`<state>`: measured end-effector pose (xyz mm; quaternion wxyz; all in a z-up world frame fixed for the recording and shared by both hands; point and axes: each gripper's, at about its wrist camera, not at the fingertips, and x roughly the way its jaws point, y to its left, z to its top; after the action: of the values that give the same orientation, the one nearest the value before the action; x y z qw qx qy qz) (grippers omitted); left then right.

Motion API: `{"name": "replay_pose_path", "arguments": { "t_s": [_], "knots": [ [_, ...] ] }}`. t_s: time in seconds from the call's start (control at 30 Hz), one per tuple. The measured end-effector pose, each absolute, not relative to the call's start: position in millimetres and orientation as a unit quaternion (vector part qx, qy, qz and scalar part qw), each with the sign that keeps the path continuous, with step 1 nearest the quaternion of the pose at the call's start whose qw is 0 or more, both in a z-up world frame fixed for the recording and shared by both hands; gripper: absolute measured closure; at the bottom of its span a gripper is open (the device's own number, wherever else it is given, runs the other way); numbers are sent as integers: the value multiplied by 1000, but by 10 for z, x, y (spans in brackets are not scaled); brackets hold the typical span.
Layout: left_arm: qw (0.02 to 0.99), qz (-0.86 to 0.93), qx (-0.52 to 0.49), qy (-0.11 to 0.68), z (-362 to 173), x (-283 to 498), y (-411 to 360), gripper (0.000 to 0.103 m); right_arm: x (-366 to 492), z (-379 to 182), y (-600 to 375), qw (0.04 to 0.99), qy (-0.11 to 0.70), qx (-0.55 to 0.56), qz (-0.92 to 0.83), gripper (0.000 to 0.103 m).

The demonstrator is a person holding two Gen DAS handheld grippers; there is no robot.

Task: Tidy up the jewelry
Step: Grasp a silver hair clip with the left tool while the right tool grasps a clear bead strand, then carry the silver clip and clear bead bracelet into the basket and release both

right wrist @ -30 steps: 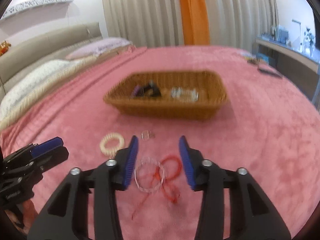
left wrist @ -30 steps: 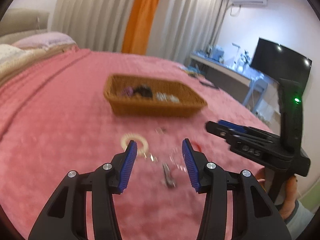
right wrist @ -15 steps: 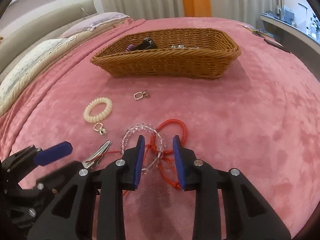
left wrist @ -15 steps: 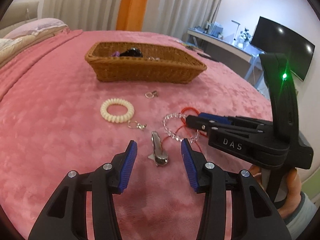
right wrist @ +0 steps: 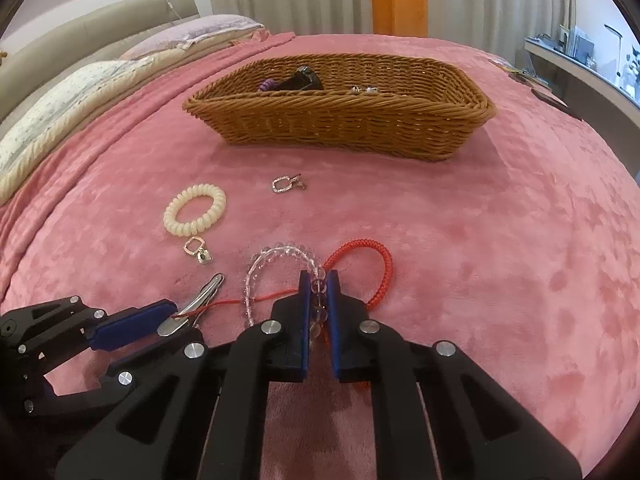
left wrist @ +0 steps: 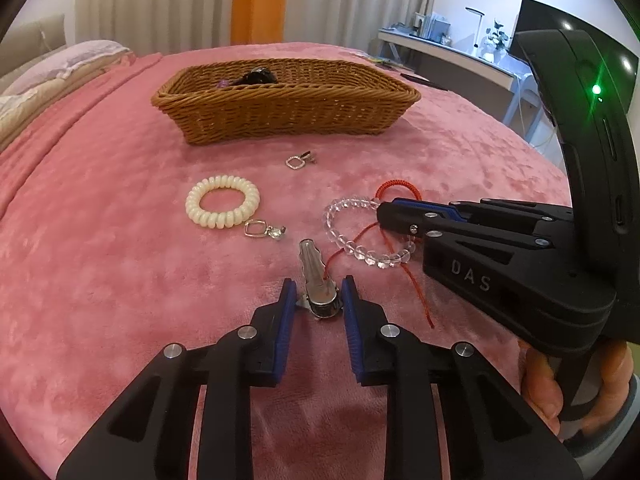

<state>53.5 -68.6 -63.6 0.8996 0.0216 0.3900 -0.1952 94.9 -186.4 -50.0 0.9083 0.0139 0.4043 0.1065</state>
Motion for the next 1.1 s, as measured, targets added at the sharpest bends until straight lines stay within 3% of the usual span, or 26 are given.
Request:
{"name": "replay_pose_path", "arguments": {
  "t_s": [1.1],
  "knots": [
    [918,-233,-78,311,-365,375,-305,82,638,-40,-2101,930,322,81,155,97]
  ]
}}
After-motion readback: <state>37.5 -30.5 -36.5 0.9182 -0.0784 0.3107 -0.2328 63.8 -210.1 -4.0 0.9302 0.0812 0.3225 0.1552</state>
